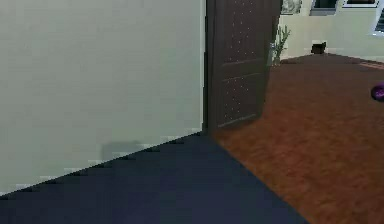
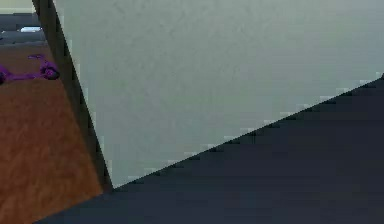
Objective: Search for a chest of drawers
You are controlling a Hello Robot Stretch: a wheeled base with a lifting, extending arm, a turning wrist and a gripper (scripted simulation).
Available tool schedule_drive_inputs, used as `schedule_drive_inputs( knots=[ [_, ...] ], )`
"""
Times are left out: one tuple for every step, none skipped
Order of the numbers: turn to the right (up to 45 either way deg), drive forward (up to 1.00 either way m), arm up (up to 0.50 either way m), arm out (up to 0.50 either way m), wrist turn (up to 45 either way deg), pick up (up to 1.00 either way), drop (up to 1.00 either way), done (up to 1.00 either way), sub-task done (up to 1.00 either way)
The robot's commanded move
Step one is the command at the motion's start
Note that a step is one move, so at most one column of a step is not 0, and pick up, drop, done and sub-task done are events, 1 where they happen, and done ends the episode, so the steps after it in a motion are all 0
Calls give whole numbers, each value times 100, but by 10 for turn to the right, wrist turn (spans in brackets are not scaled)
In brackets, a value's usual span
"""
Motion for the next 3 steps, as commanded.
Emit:
schedule_drive_inputs(
  knots=[
    [450, 0, 0, 0, 0, 0, 0, 0, 0],
    [450, 0, 0, 0, 0, 0, 0, 0, 0],
    [450, 0, 0, 0, 0, 0, 0, 0, 0]
  ],
)
